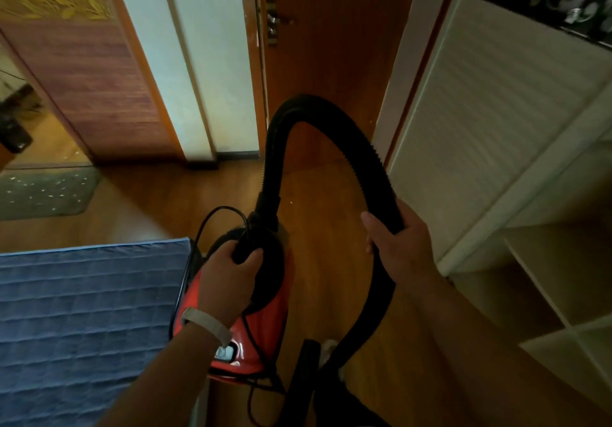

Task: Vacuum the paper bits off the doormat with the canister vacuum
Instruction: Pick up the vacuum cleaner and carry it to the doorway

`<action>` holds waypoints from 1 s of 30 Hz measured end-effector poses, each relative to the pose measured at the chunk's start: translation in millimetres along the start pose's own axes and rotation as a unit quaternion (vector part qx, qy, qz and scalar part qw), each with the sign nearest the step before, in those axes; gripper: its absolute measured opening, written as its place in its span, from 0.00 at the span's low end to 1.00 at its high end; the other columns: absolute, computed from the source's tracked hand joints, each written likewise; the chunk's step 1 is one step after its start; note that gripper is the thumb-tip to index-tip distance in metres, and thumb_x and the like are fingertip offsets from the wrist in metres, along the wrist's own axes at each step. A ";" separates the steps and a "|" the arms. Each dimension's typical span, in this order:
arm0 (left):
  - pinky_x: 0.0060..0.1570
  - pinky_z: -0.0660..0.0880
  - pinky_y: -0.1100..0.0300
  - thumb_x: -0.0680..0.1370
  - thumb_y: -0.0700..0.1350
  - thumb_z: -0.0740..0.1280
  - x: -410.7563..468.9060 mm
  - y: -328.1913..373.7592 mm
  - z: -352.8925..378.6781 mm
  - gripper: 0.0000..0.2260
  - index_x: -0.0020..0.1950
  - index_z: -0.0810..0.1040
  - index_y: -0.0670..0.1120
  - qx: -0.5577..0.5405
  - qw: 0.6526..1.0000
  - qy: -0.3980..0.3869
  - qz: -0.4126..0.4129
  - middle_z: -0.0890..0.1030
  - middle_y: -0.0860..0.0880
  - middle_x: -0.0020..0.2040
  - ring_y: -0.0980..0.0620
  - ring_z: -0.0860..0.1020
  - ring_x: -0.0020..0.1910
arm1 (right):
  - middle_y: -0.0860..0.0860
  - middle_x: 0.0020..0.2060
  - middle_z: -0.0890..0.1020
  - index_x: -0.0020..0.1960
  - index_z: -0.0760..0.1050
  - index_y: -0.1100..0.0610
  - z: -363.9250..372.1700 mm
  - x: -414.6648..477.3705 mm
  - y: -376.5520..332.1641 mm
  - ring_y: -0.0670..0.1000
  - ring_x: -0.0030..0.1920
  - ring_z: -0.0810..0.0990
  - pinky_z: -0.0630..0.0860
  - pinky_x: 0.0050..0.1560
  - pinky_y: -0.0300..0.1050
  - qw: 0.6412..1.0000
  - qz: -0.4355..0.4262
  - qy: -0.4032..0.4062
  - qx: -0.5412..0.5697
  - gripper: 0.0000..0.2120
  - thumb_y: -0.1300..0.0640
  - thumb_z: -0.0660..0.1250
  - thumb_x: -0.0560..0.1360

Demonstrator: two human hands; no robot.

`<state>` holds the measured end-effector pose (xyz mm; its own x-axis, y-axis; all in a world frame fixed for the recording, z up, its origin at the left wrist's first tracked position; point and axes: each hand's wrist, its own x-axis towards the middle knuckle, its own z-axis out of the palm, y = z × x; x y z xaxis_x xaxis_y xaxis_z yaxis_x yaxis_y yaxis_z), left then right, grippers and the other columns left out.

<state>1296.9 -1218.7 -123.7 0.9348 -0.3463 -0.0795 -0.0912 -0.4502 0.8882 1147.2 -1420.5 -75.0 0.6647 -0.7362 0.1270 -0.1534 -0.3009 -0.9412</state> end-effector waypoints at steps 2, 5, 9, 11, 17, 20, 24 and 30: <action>0.35 0.74 0.59 0.76 0.45 0.69 23.1 1.5 9.9 0.04 0.46 0.79 0.45 0.010 1.000 0.008 -0.007 0.81 0.50 0.38 0.54 0.79 0.39 | 0.51 0.31 0.81 0.40 0.76 0.44 9.5 30.3 10.3 0.55 0.33 0.82 0.82 0.39 0.59 1.000 0.005 -0.008 0.004 0.11 0.38 0.70 0.71; 0.31 0.70 0.62 0.76 0.45 0.70 63.0 9.4 27.0 0.05 0.43 0.79 0.45 0.024 0.999 0.026 -0.015 0.80 0.50 0.36 0.56 0.78 0.36 | 0.54 0.31 0.80 0.44 0.76 0.56 26.6 86.0 25.0 0.53 0.31 0.79 0.79 0.35 0.50 0.999 0.001 -0.028 0.037 0.11 0.49 0.70 0.77; 0.33 0.76 0.56 0.75 0.45 0.70 121.5 28.2 49.2 0.04 0.43 0.80 0.46 0.016 0.998 0.045 -0.043 0.82 0.48 0.36 0.51 0.81 0.36 | 0.59 0.33 0.79 0.46 0.76 0.61 39.5 166.5 30.7 0.51 0.31 0.79 0.77 0.34 0.43 0.997 -0.007 -0.062 0.053 0.11 0.53 0.69 0.78; 0.34 0.76 0.54 0.75 0.45 0.70 153.5 38.2 59.0 0.04 0.43 0.80 0.46 0.022 0.997 0.053 -0.046 0.82 0.47 0.36 0.49 0.81 0.36 | 0.60 0.35 0.79 0.48 0.76 0.61 42.4 204.1 31.4 0.49 0.31 0.78 0.76 0.32 0.37 0.996 -0.009 -0.078 0.050 0.10 0.53 0.69 0.78; 0.30 0.72 0.62 0.76 0.44 0.70 220.5 63.6 72.6 0.04 0.42 0.79 0.46 0.018 0.994 0.100 -0.043 0.81 0.48 0.35 0.50 0.80 0.34 | 0.52 0.33 0.80 0.47 0.75 0.52 61.4 293.0 34.4 0.48 0.32 0.79 0.77 0.35 0.43 0.993 -0.027 -0.111 0.029 0.08 0.48 0.69 0.77; 0.28 0.70 0.66 0.75 0.44 0.71 251.9 68.9 68.5 0.05 0.41 0.79 0.47 0.016 0.991 0.125 -0.048 0.80 0.48 0.33 0.51 0.79 0.32 | 0.51 0.33 0.79 0.45 0.74 0.47 76.8 324.7 29.5 0.49 0.32 0.79 0.76 0.34 0.43 0.991 -0.045 -0.122 0.029 0.13 0.39 0.70 0.71; 0.28 0.69 0.63 0.75 0.45 0.71 293.8 64.2 60.5 0.05 0.41 0.80 0.45 0.021 0.989 0.134 -0.056 0.80 0.47 0.32 0.51 0.78 0.32 | 0.52 0.34 0.80 0.45 0.75 0.47 99.5 368.6 25.4 0.49 0.33 0.79 0.76 0.34 0.42 0.988 -0.058 -0.144 0.000 0.08 0.44 0.70 0.75; 0.30 0.73 0.59 0.75 0.47 0.71 370.3 39.4 43.4 0.05 0.41 0.80 0.47 0.003 0.987 0.131 -0.093 0.81 0.49 0.32 0.50 0.80 0.33 | 0.53 0.35 0.80 0.47 0.75 0.49 161.8 424.9 17.5 0.46 0.32 0.78 0.75 0.31 0.34 0.985 -0.070 -0.158 -0.018 0.05 0.50 0.70 0.76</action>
<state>1624.6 -1400.4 -137.8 0.9922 -0.0332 -0.1200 0.0883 -0.4918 0.8662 1545.2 -1640.5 -88.2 0.8745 -0.4624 0.1460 -0.0656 -0.4111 -0.9092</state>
